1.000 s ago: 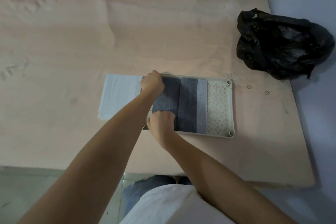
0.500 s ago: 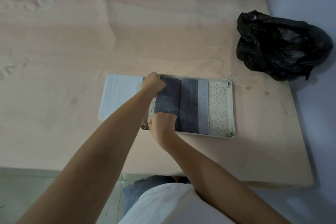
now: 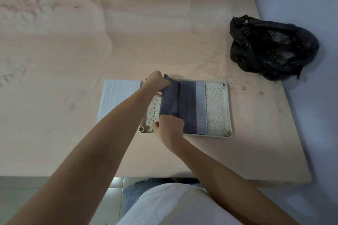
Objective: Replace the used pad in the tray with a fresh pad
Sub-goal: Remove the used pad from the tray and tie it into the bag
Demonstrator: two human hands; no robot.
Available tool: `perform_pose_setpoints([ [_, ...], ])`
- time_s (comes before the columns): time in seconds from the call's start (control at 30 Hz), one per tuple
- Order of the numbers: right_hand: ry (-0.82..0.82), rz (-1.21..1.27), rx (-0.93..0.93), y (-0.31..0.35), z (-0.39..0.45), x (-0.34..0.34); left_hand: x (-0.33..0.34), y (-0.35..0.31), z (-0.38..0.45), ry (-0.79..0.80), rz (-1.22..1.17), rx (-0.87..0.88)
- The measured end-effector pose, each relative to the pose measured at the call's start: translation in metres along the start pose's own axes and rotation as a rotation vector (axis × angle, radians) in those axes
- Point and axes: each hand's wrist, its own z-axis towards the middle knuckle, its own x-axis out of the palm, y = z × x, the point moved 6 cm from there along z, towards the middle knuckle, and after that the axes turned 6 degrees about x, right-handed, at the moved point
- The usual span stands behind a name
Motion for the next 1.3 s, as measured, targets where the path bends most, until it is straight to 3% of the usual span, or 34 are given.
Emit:
perform_pose_setpoints([
  [0.33, -0.027, 0.309, 0.161, -0.09, -0.014, -0.02, 0.039, -0.053, -0.002, 0.108, 0.079, 0.086],
  [0.7, -0.042, 0.277, 0.331, -0.146, -0.017, -0.011, 0.093, -0.074, 0.004, 0.117, 0.311, 0.167],
  [0.87, -0.188, 0.127, 0.319, -0.152, -0.017, -0.017, 0.101, -0.079, 0.005, 0.126, 0.41, 0.185],
  [1.17, -0.14, 0.327, 0.356, -0.164, -0.011, -0.012, 0.106, -0.07, 0.01, 0.112, 0.441, 0.169],
  [1.3, -0.113, 0.35, 0.339, -0.168, -0.01, -0.008, 0.113, -0.063, 0.006, 0.176, 0.255, 0.231],
])
